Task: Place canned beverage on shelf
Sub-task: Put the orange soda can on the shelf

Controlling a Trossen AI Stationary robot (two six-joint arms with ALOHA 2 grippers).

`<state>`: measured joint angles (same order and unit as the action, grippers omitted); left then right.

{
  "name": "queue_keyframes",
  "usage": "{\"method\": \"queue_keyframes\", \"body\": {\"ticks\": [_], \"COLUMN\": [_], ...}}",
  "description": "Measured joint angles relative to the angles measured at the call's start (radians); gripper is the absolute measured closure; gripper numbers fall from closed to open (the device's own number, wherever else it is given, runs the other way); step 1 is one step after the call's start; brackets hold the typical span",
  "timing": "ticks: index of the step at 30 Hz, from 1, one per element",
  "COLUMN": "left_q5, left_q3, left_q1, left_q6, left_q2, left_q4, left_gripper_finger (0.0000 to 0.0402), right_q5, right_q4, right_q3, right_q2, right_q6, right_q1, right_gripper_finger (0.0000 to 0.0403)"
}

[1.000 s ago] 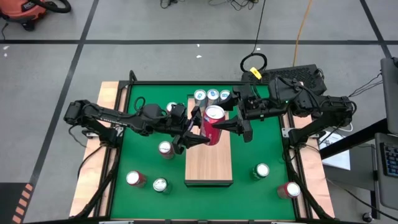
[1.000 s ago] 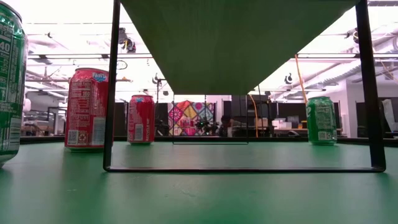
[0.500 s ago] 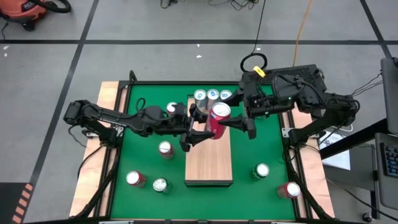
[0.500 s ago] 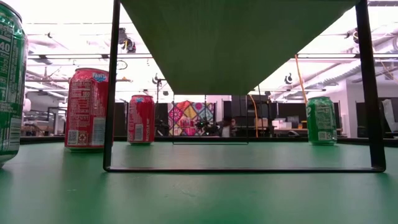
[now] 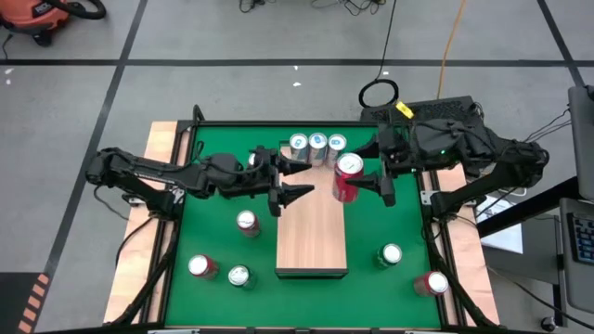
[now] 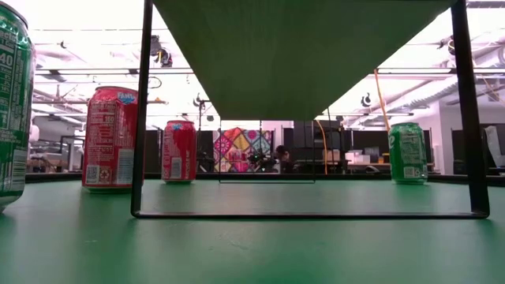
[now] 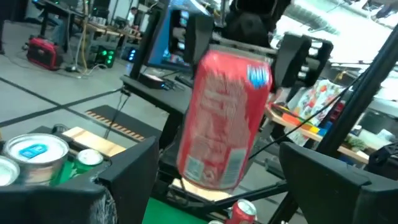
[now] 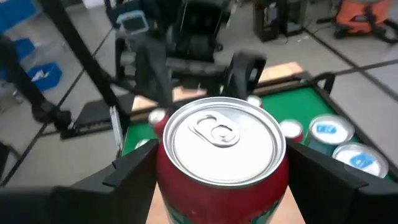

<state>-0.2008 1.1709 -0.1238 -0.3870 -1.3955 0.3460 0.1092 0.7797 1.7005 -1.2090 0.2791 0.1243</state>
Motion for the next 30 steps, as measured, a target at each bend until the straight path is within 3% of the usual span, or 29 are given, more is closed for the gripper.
{"method": "queue_keyframes", "body": {"ticks": [9, 17, 23, 30], "left_q5": [-0.001, -0.052, -0.079, -0.089], "left_q3": [0.000, 0.000, 0.012, 0.012], "left_q1": [-0.011, -0.010, -0.004, -0.003], "left_q6": [0.000, 0.000, 0.000, 0.000], "left_q2": [0.052, 0.058, 0.058, 0.058], "left_q4": [-0.072, -0.073, -0.081, -0.081], "left_gripper_finger": [0.0068, 0.0068, 0.0068, 0.0068], "right_q5": [-0.001, -0.006, -0.001, -0.006], "right_q4": [-0.082, -0.305, -0.331, -0.480], "right_q3": [-0.265, -0.530, -0.626, -0.727], "right_q2": [0.080, 0.088, 0.097, 0.142], "right_q6": [-0.058, -0.141, -0.144, -0.135], "right_q1": [-0.012, -0.030, -0.039, -0.039], "right_gripper_finger": [0.0111, 0.0111, 0.0111, 0.0108]}}
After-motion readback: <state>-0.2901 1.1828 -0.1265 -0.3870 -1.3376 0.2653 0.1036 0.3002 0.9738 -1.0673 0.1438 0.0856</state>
